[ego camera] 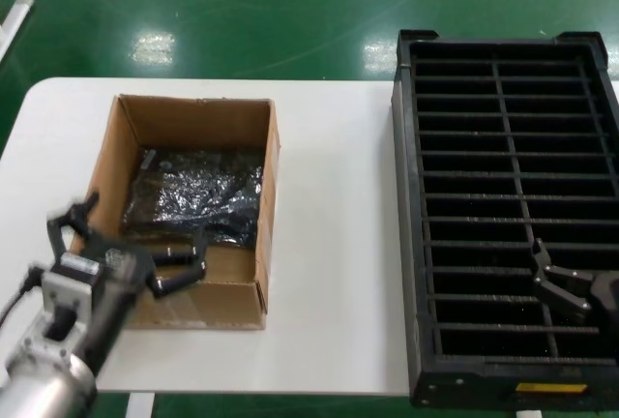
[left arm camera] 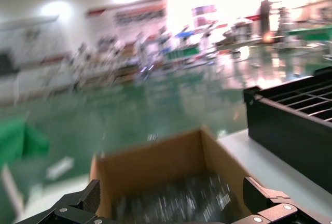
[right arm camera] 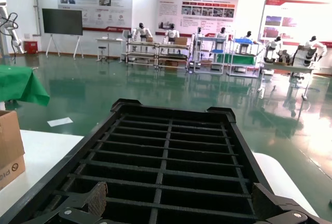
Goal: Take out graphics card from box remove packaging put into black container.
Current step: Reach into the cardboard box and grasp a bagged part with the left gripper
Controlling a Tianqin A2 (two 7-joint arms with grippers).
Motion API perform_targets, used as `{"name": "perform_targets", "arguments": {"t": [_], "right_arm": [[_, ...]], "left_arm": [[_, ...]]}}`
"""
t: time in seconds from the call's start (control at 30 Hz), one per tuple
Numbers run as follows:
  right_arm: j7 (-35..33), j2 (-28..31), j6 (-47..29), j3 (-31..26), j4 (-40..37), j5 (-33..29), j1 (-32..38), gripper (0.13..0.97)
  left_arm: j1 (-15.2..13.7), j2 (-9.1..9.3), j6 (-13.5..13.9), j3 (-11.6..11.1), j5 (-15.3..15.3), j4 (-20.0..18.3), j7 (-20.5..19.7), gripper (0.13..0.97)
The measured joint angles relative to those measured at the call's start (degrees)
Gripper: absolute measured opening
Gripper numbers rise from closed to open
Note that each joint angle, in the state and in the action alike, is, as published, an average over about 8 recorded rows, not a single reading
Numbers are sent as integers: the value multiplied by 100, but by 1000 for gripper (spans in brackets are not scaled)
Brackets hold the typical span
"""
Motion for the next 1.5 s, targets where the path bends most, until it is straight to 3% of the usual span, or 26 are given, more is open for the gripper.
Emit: {"name": "perform_targets", "arguments": {"t": [0.13, 0.27, 0.43, 0.53, 0.63, 0.77, 0.93, 1.17, 1.5], "right_arm": [[0, 0, 0, 0, 0, 0, 0, 966], [0, 0, 0, 0, 0, 0, 0, 966], [0, 0, 0, 0, 0, 0, 0, 966], [0, 0, 0, 0, 0, 0, 0, 966], [0, 0, 0, 0, 0, 0, 0, 966], [0, 0, 0, 0, 0, 0, 0, 966], [0, 0, 0, 0, 0, 0, 0, 966], [0, 0, 0, 0, 0, 0, 0, 966], [1, 0, 0, 0, 0, 0, 0, 966]], "left_arm": [[-504, -315, 669, -103, 14, 149, 773, 966], [-1335, -822, 1334, 113, 281, 613, 1314, 966], [-2578, -1327, 2350, 673, 1161, 1590, 1541, 966], [-3314, -1434, 2910, 1102, 1793, 2304, 1569, 966], [-3970, -1419, 3243, 1590, 2333, 3083, 1629, 966], [-4636, -1248, 3287, 2108, 2801, 4098, 1853, 966], [-5230, -925, 3065, 2370, 2922, 5261, 2425, 966], [-5677, -565, 2747, 2319, 2584, 6444, 3483, 950], [-5738, -444, 2469, 2022, 2001, 6972, 4573, 872]]}}
